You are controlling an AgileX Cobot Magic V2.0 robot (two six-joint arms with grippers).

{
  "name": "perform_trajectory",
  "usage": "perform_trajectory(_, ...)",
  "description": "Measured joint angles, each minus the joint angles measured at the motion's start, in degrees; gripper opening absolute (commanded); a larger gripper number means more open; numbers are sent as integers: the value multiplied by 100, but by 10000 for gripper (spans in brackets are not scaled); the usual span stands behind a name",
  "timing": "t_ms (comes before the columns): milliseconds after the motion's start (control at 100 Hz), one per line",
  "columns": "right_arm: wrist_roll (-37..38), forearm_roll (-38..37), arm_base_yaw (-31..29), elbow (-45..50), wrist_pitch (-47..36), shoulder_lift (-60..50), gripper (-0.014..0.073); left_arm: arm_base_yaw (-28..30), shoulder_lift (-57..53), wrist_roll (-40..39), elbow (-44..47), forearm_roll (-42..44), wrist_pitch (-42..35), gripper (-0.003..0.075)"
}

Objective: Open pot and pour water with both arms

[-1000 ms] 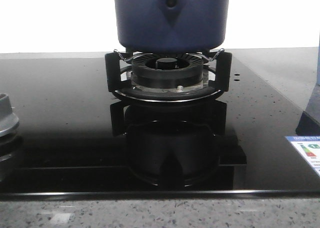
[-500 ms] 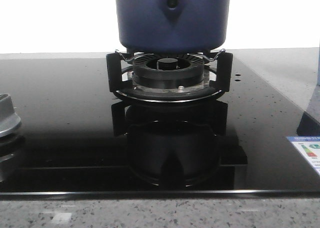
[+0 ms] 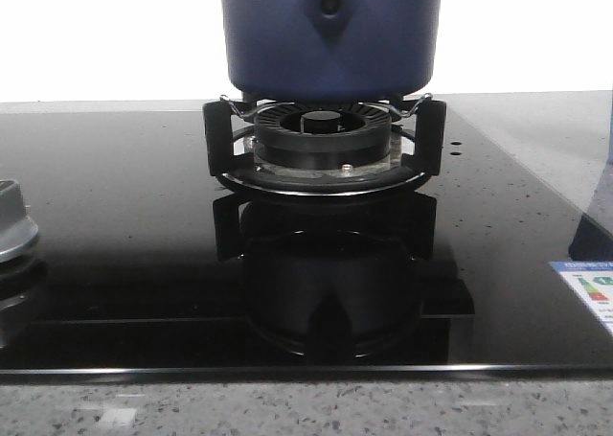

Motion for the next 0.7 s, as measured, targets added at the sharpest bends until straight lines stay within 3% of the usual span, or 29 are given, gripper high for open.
perform_trajectory(560, 14, 0, 0, 0, 0, 0, -64, 0, -9, 0, 4, 53, -210, -20)
perform_trajectory(630, 14, 0, 0, 0, 0, 0, -64, 0, -9, -148, 4, 386, -382, -20)
perform_trajectory(700, 14, 0, 0, 0, 9, 0, -64, 0, -9, -943, 4, 1383, -477, -20)
